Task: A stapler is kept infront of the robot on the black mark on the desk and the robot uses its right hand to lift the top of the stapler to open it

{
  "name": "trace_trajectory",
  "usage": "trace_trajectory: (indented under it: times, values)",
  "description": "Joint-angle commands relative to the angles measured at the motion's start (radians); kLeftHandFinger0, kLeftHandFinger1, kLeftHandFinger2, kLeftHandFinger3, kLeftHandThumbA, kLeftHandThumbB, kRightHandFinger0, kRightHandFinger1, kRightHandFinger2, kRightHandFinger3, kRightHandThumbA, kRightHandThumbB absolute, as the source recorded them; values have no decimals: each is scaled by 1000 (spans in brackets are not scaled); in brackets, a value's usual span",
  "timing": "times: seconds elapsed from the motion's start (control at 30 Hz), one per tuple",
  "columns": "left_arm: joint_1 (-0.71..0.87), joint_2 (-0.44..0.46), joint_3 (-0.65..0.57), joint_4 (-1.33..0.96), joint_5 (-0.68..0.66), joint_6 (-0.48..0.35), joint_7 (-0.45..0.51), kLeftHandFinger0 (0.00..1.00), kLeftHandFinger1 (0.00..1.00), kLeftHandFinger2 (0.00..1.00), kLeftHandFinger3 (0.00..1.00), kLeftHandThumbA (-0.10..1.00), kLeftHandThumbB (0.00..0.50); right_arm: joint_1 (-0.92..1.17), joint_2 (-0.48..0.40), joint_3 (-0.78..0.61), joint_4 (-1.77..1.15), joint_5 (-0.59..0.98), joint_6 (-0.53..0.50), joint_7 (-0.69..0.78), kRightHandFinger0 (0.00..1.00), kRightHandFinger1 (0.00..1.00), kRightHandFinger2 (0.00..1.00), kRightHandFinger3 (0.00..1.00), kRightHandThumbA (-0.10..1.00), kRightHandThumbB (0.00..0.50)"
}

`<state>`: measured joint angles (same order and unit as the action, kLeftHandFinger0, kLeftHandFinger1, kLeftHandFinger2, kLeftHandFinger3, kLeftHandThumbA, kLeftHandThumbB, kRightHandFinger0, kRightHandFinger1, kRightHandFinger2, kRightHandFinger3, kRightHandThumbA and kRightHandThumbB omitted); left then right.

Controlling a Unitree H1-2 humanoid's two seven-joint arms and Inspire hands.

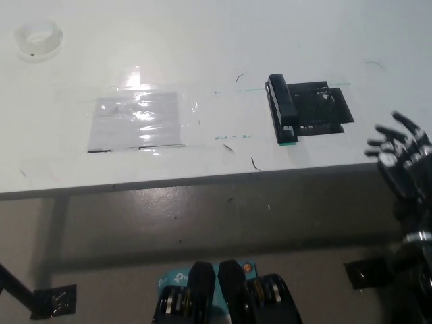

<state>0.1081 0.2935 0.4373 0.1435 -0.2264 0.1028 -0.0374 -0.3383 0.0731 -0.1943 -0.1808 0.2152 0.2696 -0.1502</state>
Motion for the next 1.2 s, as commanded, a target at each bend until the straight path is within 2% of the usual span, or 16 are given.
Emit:
trace_trajectory:
  times: [0.0, 0.07, 0.17, 0.27, 0.33, 0.37, 0.4, 0.5, 0.6, 0.63, 0.67, 0.77, 0.83, 0.97, 1.07, 1.17]
  values:
    - [9, 15, -5, -7, -3, -17, -4, 483, 523, 661, 807, 1000, 214, -97, 36, -5, -13, 73, 77, -12, 471, 530, 609, 768, 390, 0]
    - [6, 13, -6, 0, -5, -18, -4, 473, 516, 647, 804, 1000, 225, -128, 52, -12, 0, 100, 120, -13, 503, 540, 634, 796, 457, 0]
    - [7, 9, -5, 5, -12, -27, -8, 451, 493, 619, 804, 1000, 211, -176, 101, -47, 42, 177, 196, -34, 548, 586, 685, 843, 511, 0]
    - [10, 11, -7, 3, -9, -29, -9, 492, 515, 637, 804, 1000, 200, -193, 115, -46, 88, 243, 200, -61, 580, 620, 738, 915, 594, 0]
    - [5, 10, -9, 9, -8, -32, -9, 496, 513, 627, 814, 1000, 199, -203, 121, -51, 107, 305, 200, -93, 632, 675, 784, 944, 635, 0]
    - [6, 11, -9, 9, -8, -32, -10, 497, 513, 627, 815, 1000, 199, -205, 120, -53, 120, 361, 200, -101, 693, 726, 831, 982, 669, 0]
    - [3, 11, -11, 7, -4, -32, -7, 488, 510, 632, 823, 1000, 204, -222, 126, -72, 159, 494, 200, -147, 765, 820, 928, 1000, 778, 0]
    - [1, 13, -12, 4, -4, -29, -7, 504, 528, 652, 828, 1000, 201, -246, 136, -95, 205, 622, 200, -222, 758, 808, 909, 1000, 882, 0]
    - [-1, 16, -12, 15, -6, -37, -13, 471, 516, 664, 834, 1000, 203, -254, 161, -127, 236, 657, 200, -251, 756, 792, 846, 994, 950, 0]
    - [0, 15, -12, 14, -5, -37, -12, 471, 514, 661, 833, 1000, 204, -255, 163, -131, 241, 661, 200, -257, 753, 789, 840, 987, 953, 0]
    - [-1, 16, -13, 15, -3, -34, -10, 477, 537, 671, 840, 1000, 194, -254, 172, -141, 241, 671, 200, -265, 801, 835, 883, 1000, 952, 0]
    - [-1, 16, -13, 19, -4, -41, -12, 478, 536, 668, 842, 1000, 180, -249, 194, -164, 239, 682, 200, -287, 806, 839, 887, 1000, 951, 0]
    - [-3, 11, -8, 17, -9, -33, -5, 451, 504, 638, 797, 1000, 203, -249, 207, -180, 244, 699, 200, -309, 804, 837, 869, 1000, 956, 0]
    - [-3, 11, -12, 18, -3, -40, -5, 436, 501, 652, 832, 1000, 197, -248, 218, -192, 247, 700, 200, -333, 792, 855, 895, 1000, 965, 0]
    - [-2, 8, -12, 14, -4, -43, -4, 461, 508, 648, 822, 1000, 203, -261, 231, -213, 255, 712, 200, -360, 790, 852, 906, 1000, 1000, 0]
    - [-1, 7, -12, 14, -6, -47, -5, 440, 493, 640, 821, 1000, 211, -282, 238, -232, 273, 715, 200, -376, 776, 834, 883, 1000, 1000, 0]
